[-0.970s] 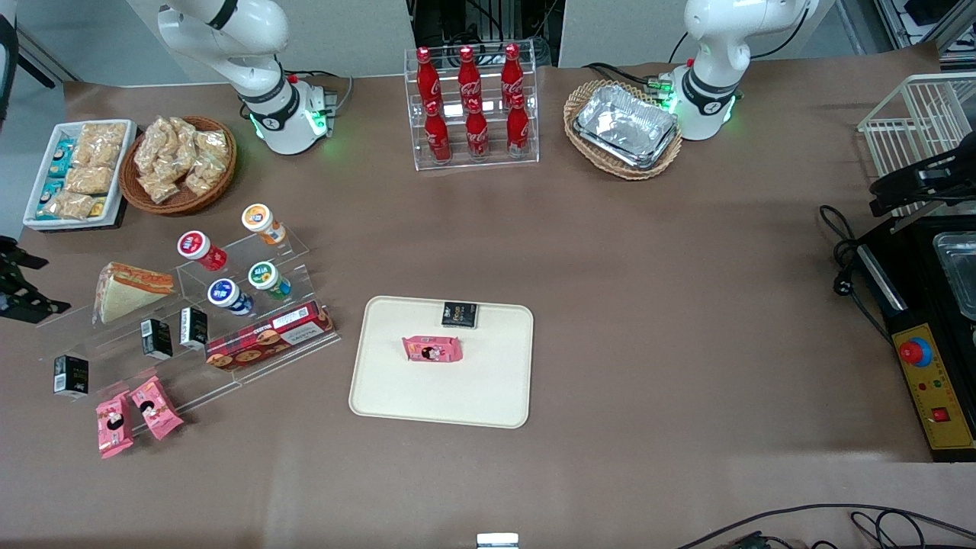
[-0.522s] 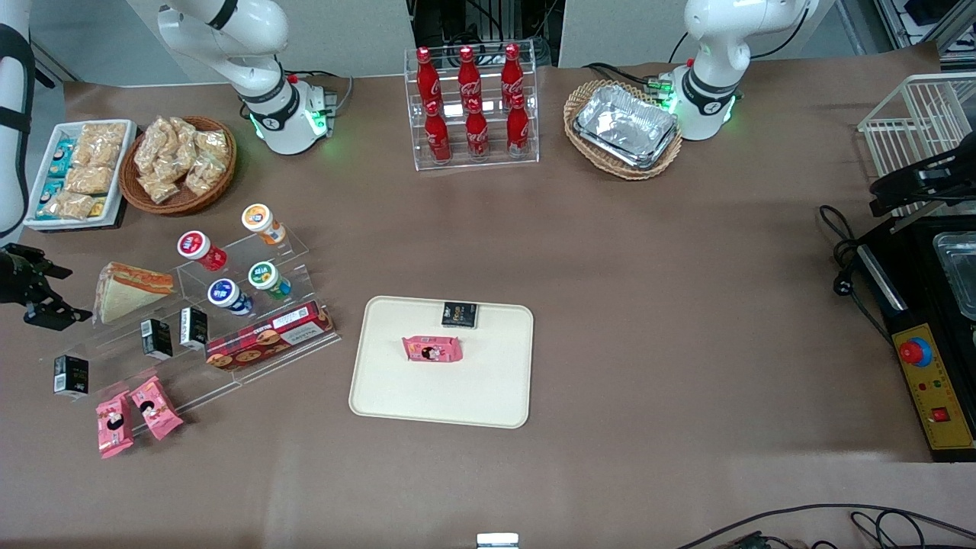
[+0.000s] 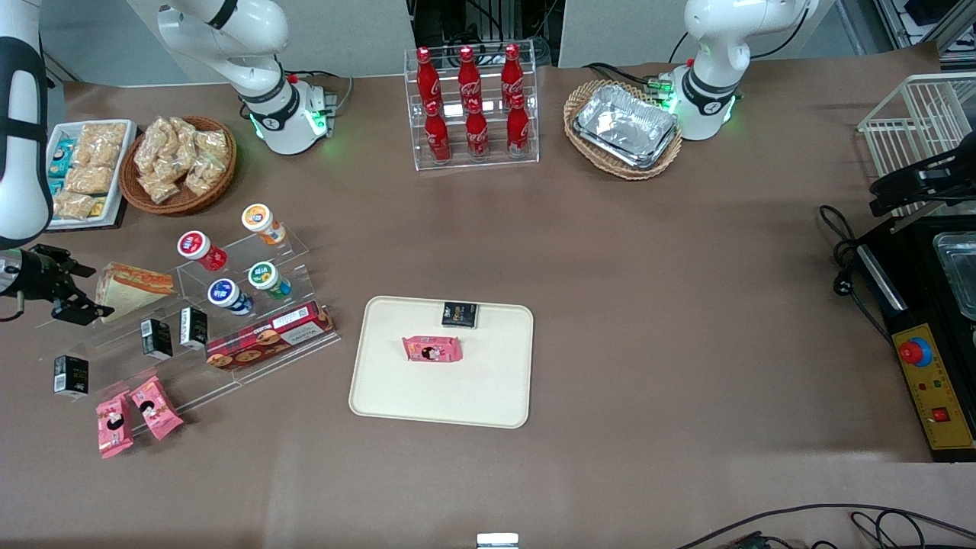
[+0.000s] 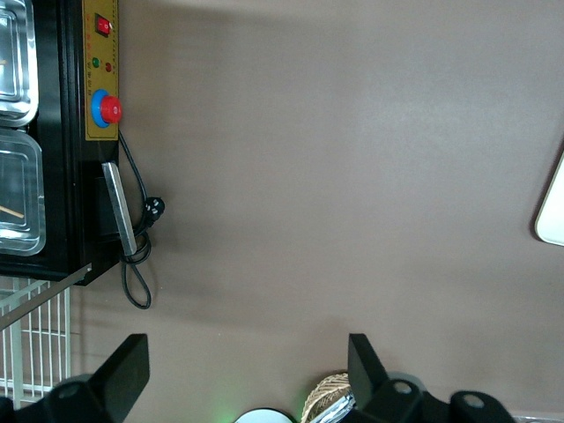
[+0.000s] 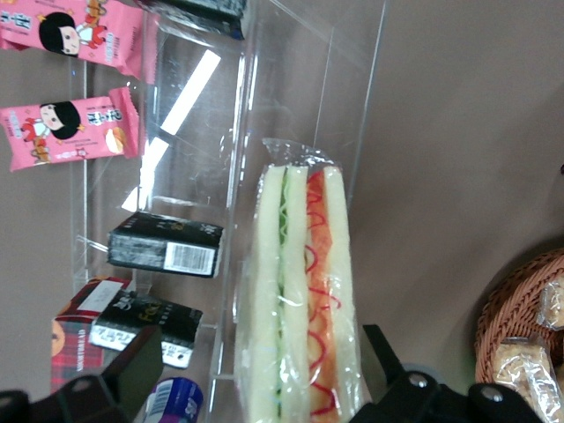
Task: Place sandwich on tray
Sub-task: 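Lower the right gripper onto the wrapped sandwich and close on it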
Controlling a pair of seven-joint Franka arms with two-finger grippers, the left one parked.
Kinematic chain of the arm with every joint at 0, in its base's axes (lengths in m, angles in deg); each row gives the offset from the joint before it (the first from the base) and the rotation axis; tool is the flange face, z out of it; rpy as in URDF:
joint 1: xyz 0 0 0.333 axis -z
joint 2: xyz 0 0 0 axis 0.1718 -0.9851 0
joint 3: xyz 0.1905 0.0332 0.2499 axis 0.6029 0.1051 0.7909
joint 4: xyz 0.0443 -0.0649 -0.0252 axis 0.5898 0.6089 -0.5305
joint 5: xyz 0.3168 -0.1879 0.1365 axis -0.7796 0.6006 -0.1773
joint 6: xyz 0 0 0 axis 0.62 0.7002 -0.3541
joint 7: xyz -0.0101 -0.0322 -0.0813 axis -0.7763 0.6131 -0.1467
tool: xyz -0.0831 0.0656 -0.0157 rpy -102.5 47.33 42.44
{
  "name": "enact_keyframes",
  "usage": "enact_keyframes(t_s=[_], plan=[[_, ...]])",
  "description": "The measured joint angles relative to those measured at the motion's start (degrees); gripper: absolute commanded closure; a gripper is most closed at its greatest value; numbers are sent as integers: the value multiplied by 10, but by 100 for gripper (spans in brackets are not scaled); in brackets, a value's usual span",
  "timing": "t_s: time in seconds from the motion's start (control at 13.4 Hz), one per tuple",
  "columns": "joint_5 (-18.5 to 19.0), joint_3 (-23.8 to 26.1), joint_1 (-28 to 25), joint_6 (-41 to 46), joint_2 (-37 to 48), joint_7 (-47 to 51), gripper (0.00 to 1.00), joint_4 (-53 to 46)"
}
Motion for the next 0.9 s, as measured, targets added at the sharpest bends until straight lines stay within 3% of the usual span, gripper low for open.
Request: enact_keyframes(t_s=[0.45, 0.52, 0.75, 0.9], plan=[[-1, -3, 0, -71, 18, -5, 0, 77], [-1, -3, -1, -75, 18, -6, 10, 82], [-1, -3, -1, -76, 19, -20, 97, 83], [-1, -3, -1, -76, 20, -34, 100, 83]])
